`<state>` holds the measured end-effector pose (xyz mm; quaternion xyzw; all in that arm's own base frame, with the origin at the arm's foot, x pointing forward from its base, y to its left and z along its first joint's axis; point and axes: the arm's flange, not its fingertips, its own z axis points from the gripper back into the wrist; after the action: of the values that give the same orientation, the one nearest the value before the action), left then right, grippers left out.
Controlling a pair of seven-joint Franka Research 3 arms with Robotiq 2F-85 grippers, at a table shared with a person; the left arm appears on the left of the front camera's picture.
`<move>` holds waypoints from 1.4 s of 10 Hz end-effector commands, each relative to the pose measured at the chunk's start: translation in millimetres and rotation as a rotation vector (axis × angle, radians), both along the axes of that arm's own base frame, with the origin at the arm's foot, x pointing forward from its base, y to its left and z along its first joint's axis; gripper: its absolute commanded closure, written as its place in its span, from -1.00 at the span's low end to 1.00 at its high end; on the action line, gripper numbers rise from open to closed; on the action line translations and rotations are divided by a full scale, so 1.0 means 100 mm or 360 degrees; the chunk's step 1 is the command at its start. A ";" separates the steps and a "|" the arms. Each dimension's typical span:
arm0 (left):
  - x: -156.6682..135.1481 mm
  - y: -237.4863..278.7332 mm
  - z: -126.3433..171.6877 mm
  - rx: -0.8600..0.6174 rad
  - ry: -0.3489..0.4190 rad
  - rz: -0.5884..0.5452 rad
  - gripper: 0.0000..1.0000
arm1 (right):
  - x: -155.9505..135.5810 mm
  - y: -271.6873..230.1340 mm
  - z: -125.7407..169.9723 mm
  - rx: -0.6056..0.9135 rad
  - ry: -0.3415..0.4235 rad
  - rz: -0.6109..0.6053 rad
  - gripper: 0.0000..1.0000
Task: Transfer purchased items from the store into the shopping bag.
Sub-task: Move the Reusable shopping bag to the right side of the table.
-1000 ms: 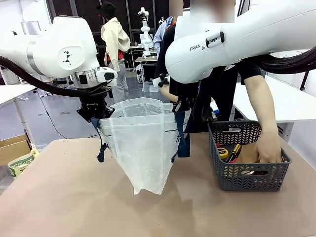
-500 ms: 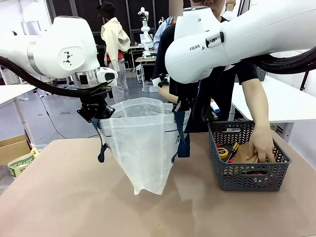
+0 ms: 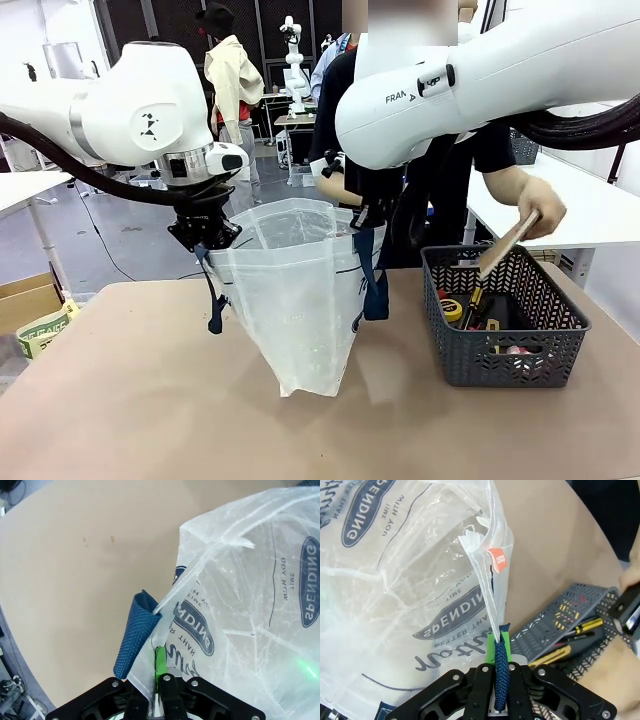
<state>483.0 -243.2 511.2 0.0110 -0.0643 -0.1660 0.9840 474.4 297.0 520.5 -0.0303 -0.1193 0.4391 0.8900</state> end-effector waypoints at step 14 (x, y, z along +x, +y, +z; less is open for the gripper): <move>0.00 0.05 -0.03 0.0036 -0.0006 -0.0222 1.00 | 0.01 -0.09 -0.11 -0.0091 0.0060 0.0051 1.00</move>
<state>484.4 -246.3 507.7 0.0140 -0.0624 -0.2221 0.9729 474.4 293.8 511.9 -0.0331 -0.0965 0.4466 0.8889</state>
